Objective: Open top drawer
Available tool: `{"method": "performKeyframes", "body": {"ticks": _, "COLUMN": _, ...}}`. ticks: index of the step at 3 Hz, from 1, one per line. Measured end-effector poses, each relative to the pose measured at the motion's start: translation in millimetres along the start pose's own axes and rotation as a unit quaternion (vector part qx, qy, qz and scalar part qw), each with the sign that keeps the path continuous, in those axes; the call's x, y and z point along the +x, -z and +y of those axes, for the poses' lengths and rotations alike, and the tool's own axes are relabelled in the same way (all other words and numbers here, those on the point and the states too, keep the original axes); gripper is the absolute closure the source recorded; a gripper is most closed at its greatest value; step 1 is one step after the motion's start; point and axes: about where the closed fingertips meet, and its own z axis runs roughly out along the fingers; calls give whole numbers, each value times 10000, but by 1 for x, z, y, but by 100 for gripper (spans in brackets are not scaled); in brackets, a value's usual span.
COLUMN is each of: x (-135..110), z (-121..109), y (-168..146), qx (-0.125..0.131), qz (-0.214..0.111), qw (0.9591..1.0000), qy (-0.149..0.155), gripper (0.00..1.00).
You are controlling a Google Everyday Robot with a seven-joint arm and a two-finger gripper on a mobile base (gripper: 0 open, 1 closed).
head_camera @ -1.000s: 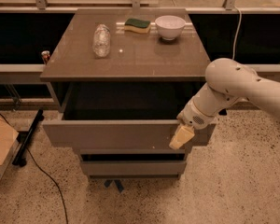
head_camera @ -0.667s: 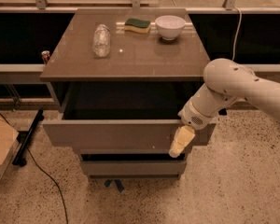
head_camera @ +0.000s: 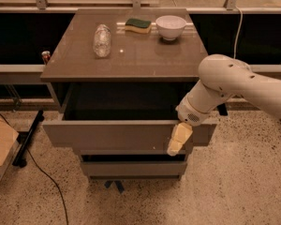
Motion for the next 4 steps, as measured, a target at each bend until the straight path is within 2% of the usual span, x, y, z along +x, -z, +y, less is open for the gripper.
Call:
{"method": "performKeyframes", "body": {"ticks": 2, "x": 20, "z": -12, "y": -29, "qx": -393, "qz": -20, "qw": 9989, "qy": -269, "gripper": 0}}
{"method": "performKeyframes", "body": {"ticks": 3, "x": 23, "z": -13, "y": -33, "qx": -432, "qz": -75, "qw": 9986, "qy": -288, "gripper": 18}}
{"method": "performKeyframes", "body": {"ticks": 4, "x": 21, "z": -13, "y": -29, "qx": -432, "qz": -75, "qw": 9986, "qy": -288, "gripper": 41}}
